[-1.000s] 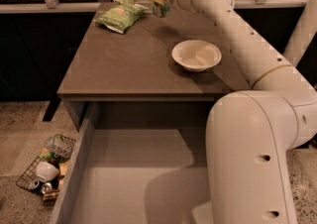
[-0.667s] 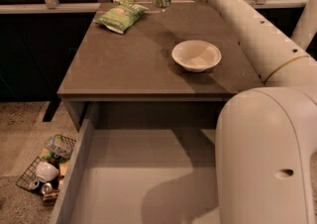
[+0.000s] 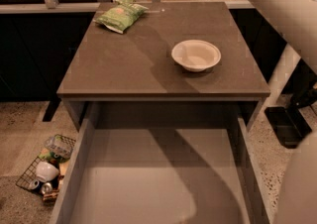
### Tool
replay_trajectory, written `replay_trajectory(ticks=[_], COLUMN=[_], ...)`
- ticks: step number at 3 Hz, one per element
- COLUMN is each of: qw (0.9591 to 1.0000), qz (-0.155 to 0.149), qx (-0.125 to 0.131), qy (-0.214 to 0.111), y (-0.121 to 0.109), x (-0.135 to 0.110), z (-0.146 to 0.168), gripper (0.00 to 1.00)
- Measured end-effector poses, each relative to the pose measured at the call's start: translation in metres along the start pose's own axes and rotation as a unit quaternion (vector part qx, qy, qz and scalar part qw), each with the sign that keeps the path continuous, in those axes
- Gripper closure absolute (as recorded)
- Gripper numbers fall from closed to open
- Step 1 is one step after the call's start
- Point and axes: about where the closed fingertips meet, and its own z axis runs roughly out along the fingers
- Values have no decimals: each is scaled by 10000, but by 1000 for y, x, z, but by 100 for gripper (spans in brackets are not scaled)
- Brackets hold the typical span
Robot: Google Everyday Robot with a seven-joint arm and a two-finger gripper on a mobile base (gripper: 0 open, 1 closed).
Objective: Place green can into top drawer
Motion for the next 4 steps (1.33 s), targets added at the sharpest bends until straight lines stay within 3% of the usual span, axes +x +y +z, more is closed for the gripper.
replay_trajectory(ticks=[1, 2, 3, 4], qw=[9999, 10000, 9988, 9988], qz=[-108, -35, 48, 47], qx=[20, -88, -321, -319], qy=[-66, -12, 376, 368], y=[26, 61, 104, 104], x=[-12, 7, 75, 74], z=[-37, -68, -90, -90], gripper=[100, 100, 100, 100])
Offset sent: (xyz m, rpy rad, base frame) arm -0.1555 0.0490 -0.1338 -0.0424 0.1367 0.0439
